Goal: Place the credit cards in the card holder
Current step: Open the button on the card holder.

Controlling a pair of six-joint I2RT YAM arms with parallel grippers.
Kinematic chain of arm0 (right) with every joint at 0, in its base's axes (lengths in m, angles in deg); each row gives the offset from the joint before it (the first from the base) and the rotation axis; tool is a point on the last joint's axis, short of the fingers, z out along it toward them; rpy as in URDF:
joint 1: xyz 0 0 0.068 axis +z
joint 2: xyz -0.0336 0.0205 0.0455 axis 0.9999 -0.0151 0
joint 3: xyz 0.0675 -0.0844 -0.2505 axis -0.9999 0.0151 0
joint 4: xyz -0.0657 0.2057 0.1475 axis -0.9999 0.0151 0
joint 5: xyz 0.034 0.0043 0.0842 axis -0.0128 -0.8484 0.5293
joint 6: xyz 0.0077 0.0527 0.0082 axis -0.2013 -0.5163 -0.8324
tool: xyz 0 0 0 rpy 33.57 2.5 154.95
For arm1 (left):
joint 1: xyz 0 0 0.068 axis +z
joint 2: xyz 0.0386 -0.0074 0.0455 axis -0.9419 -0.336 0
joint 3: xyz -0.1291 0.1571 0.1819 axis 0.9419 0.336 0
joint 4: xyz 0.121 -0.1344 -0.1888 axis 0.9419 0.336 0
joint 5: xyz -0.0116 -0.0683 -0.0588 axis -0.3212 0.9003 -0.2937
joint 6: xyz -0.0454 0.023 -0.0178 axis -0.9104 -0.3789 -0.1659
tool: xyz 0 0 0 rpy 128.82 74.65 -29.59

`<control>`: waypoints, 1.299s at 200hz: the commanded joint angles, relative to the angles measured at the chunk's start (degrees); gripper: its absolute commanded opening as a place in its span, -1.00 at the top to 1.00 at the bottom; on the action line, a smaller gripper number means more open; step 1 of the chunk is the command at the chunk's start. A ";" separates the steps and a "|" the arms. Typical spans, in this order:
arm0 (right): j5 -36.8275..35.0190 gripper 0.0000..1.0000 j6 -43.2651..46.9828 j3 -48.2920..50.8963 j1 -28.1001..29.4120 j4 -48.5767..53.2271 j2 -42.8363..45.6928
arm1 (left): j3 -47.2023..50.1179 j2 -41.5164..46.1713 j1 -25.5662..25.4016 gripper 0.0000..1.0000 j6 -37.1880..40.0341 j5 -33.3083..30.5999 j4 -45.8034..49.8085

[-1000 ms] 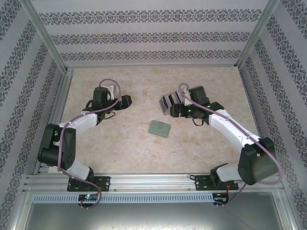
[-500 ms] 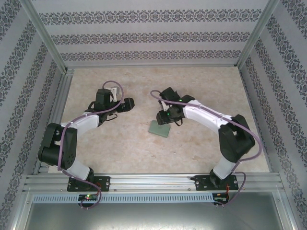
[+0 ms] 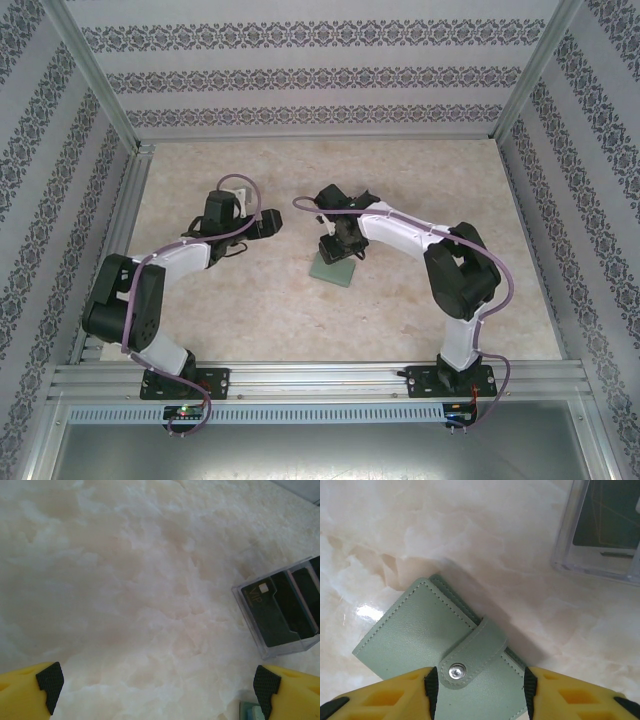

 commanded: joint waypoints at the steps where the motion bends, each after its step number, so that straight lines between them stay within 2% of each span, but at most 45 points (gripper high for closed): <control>1: -0.81 -0.02 2.16 -1.49 0.66 1.92 -1.75 | 0.85 -1.36 -2.08 -0.99 -2.65 -1.45 -1.11; 41: 0.45 -0.02 2.35 -1.30 2.06 0.72 -3.43 | 2.86 -0.63 -7.36 -0.99 -6.37 -7.64 -2.23; 62: 0.70 -0.01 2.82 -1.31 2.24 0.73 -3.70 | 2.19 -0.86 -9.61 -0.99 -6.95 -8.73 -1.12; 111: -1.34 0.05 3.33 -0.80 2.09 -0.27 -5.79 | 2.90 1.20 -11.33 -0.99 -9.28 -9.93 -0.07; 167: -0.68 0.46 4.34 -0.79 1.82 -0.77 -6.41 | 4.96 3.17 -12.19 -0.99 -10.82 -10.38 1.42; 204: 2.66 0.62 3.43 0.42 0.75 -1.49 -5.52 | 7.28 6.41 -12.43 -0.99 -12.16 -9.68 2.45; 260: 8.09 0.69 -0.16 1.55 -0.72 -3.40 -4.76 | 9.17 9.56 -12.94 -0.99 -13.17 -5.68 2.65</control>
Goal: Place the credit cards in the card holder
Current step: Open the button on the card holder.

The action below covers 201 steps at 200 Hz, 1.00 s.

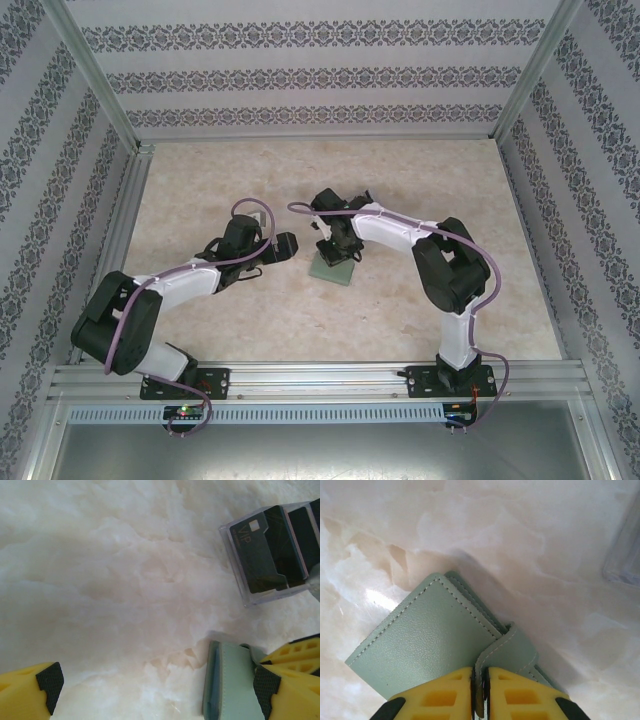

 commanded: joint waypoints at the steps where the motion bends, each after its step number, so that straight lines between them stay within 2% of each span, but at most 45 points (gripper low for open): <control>1: 3.71 0.69 -2.51 1.83 -0.65 -1.81 -0.81 | 1.22 2.22 -1.05 -0.99 -1.43 2.52 0.82; 55: 5.96 0.70 -4.14 3.45 -1.46 -3.52 0.78 | 2.08 3.22 -1.19 -0.95 -2.09 3.97 0.13; 72: 6.78 0.69 -4.65 4.00 -2.14 -4.06 1.00 | 1.44 2.00 -1.35 -0.93 -1.29 7.49 -1.50; 90: 8.72 0.69 -5.66 4.86 -3.13 -4.86 1.47 | 0.19 -0.13 -2.26 -0.77 -0.25 11.43 -2.21; 100: 9.83 0.69 -6.43 5.59 -4.01 -5.64 1.99 | -0.14 -0.98 -3.12 -0.74 -0.27 12.50 -2.59; 162: 13.25 0.69 -7.70 8.65 -7.69 -6.38 4.85 | 1.42 -1.11 -7.38 -0.73 -2.25 10.56 -3.05; 201: 15.22 0.68 -8.88 12.49 -9.51 -7.94 6.57 | 1.38 -1.37 -10.53 -0.70 -6.08 8.54 -3.39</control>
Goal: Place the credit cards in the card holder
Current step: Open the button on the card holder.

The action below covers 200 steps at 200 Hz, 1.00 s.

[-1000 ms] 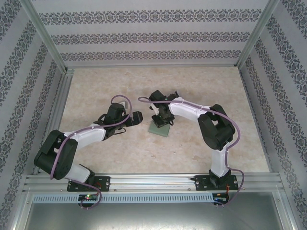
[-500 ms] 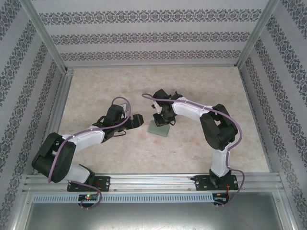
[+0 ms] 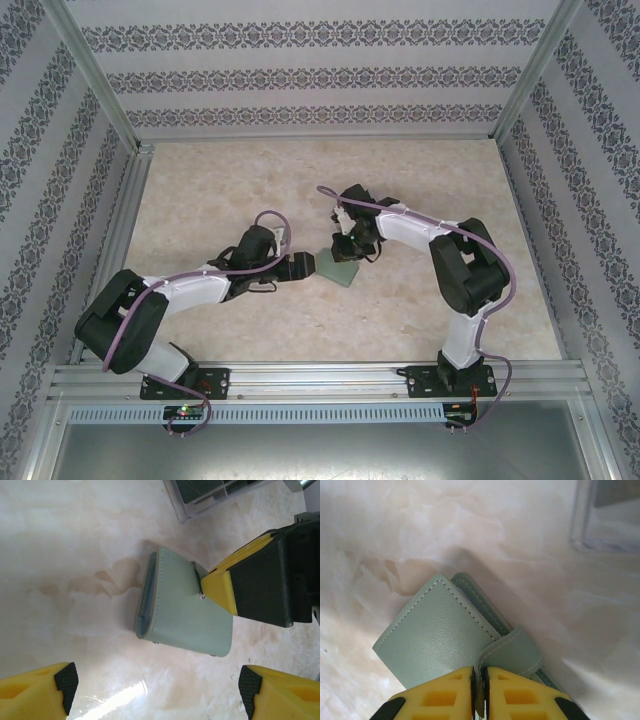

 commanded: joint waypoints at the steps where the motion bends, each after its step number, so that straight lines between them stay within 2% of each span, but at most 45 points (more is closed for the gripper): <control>1: 1.37 0.68 -1.57 2.70 -1.03 0.77 1.31 | 0.02 -0.14 -2.71 -0.70 -3.17 -1.87 -1.57; 26: 2.27 0.67 -2.43 3.77 -1.19 0.89 2.77 | -0.63 -1.72 -4.33 -0.65 -3.67 -3.08 -1.90; 36: 3.57 0.67 -3.14 4.46 -1.62 -0.10 3.24 | -0.98 -2.65 -4.54 -0.56 -3.97 -2.87 -2.83; 70: 7.74 0.67 -6.61 7.44 -1.57 -5.11 4.55 | -4.17 -6.08 -4.85 -0.55 -5.04 -2.74 -2.74; 96: 8.62 0.67 -10.74 12.48 -1.45 -13.04 6.58 | -6.62 -8.72 -5.72 -0.52 -5.73 -4.04 -1.61; 140: 9.30 0.67 -21.08 21.68 -0.07 -27.76 10.31 | -4.81 -13.07 -5.81 -0.52 -11.69 -2.07 -10.57; 179: 12.28 0.67 -31.00 28.20 0.19 -42.28 11.41 | -4.55 -14.61 -6.73 -0.51 -12.23 -1.36 -11.42; 200: 11.80 0.67 -33.52 29.28 1.24 -44.20 12.35 | -4.16 -15.21 -6.87 -0.51 -12.21 -1.45 -12.72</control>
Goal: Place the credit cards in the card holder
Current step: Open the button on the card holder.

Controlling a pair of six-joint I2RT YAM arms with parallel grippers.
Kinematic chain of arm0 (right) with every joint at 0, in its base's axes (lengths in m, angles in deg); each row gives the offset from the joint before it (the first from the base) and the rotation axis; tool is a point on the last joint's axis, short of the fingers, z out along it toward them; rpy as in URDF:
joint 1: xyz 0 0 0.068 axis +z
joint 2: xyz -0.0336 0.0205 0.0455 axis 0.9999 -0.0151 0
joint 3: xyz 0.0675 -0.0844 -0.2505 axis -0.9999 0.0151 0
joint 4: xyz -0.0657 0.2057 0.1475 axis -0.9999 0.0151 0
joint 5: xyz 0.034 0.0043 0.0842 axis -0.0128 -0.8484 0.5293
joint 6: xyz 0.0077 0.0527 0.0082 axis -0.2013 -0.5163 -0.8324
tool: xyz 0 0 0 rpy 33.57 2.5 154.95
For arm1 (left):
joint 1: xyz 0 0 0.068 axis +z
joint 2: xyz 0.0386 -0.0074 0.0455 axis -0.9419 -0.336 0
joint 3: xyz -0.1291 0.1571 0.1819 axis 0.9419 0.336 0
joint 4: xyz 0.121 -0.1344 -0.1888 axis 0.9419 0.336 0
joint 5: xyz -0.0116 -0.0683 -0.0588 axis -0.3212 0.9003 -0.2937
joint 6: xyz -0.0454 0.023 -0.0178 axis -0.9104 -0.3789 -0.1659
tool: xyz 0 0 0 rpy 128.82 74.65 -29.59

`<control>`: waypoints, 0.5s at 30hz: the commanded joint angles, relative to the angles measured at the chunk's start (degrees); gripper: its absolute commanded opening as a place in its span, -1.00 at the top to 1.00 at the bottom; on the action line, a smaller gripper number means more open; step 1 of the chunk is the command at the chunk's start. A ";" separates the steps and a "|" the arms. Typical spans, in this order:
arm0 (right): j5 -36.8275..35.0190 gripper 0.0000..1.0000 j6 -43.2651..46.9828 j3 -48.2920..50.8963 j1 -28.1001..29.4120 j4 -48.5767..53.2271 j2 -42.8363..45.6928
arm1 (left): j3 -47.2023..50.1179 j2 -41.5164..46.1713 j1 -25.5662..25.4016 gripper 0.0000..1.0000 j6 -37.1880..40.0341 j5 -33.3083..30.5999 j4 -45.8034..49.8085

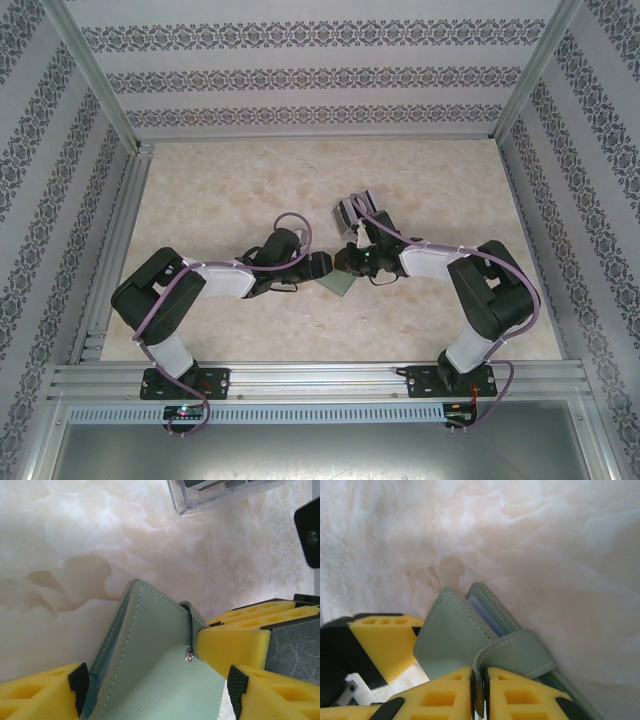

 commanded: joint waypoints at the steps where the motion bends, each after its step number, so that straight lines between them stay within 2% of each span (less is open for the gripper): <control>1: 1.49 0.67 -7.01 2.16 2.06 -6.90 0.73 | 1.15 -2.28 -1.71 -0.51 -1.48 1.21 -4.54; 5: 0.66 0.66 -5.97 1.89 2.06 -4.36 2.13 | -0.70 -3.98 -1.95 -0.49 -1.21 2.43 -4.76; 10: -0.13 0.66 -2.73 1.94 0.29 0.58 4.00 | -3.65 -6.04 -3.45 -0.16 -0.27 3.73 -2.68; 15: -1.97 0.66 3.16 0.45 -1.18 8.48 5.05 | -3.62 -4.30 -3.42 0.01 0.83 -2.50 4.71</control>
